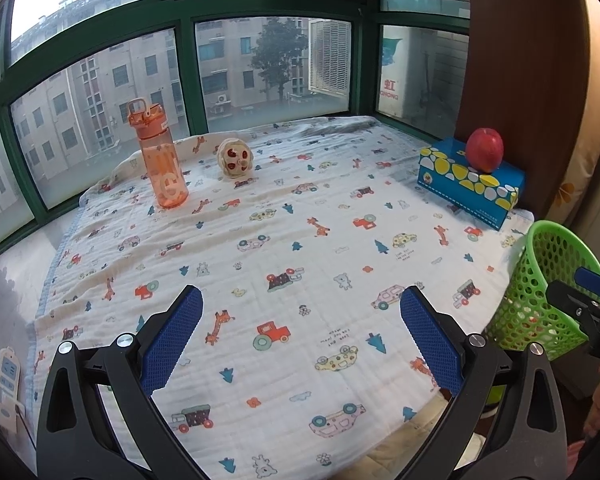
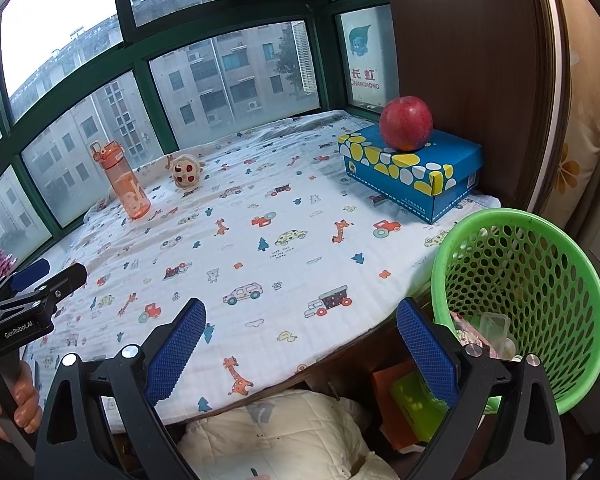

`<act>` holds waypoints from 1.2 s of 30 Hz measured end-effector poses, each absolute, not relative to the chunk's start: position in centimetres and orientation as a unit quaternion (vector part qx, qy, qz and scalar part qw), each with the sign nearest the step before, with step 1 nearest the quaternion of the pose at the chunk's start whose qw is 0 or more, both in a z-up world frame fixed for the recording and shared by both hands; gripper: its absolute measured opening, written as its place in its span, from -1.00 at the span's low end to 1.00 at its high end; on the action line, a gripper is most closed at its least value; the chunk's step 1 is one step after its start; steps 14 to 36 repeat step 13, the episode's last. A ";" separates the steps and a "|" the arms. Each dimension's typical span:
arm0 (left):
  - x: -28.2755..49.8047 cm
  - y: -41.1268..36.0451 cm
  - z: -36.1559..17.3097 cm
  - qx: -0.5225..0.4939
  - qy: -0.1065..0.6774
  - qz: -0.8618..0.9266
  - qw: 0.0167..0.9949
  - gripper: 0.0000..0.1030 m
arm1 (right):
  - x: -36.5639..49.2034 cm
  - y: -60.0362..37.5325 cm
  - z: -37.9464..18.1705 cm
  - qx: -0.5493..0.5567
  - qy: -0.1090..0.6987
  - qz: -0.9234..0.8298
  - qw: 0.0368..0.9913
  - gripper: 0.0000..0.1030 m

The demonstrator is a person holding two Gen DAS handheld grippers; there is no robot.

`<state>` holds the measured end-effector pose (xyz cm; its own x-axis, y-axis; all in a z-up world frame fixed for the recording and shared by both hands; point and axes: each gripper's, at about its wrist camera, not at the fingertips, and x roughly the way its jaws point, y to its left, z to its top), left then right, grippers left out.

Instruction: Collect trash

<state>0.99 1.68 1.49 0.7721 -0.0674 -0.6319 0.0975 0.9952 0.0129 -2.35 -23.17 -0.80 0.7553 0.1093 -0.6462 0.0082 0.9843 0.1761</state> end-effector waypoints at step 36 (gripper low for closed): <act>1.3 2.1 1.1 0.019 0.341 -0.037 0.939 0.89 | -2.5 -22.8 -0.8 0.086 0.351 0.027 0.932 0.81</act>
